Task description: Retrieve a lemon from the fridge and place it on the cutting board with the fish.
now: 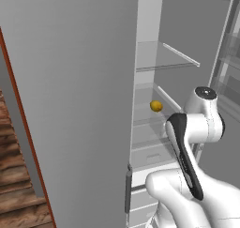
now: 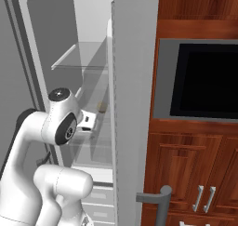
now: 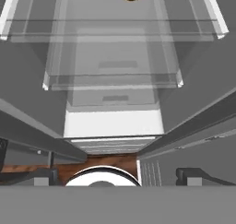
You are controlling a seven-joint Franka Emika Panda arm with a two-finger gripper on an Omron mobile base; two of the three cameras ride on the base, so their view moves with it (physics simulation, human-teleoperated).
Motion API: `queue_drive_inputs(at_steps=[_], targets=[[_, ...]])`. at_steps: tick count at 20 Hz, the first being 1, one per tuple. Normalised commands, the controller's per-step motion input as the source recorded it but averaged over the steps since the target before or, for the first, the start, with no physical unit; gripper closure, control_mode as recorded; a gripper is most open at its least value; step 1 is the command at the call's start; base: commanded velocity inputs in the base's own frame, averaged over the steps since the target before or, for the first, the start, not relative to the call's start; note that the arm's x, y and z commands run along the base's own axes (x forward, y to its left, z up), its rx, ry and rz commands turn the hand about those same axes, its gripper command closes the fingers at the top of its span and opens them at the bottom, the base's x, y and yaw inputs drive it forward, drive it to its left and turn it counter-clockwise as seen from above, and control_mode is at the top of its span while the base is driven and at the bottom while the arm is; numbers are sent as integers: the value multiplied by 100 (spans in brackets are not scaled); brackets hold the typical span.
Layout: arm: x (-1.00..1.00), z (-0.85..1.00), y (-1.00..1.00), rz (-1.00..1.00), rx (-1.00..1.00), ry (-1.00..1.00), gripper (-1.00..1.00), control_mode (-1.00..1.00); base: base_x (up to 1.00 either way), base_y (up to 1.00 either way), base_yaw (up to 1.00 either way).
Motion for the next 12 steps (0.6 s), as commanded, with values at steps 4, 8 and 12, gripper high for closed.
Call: queue_drive_inputs(at_steps=[4,8,12], targets=[[7,31,-7,2,-9,-11,-100,-100,0,0,0],[9,33,2,0,-5,-8,-100,-100,0,0,0],[26,24,1,0,0,-1,-100,-100,0,0,0]])
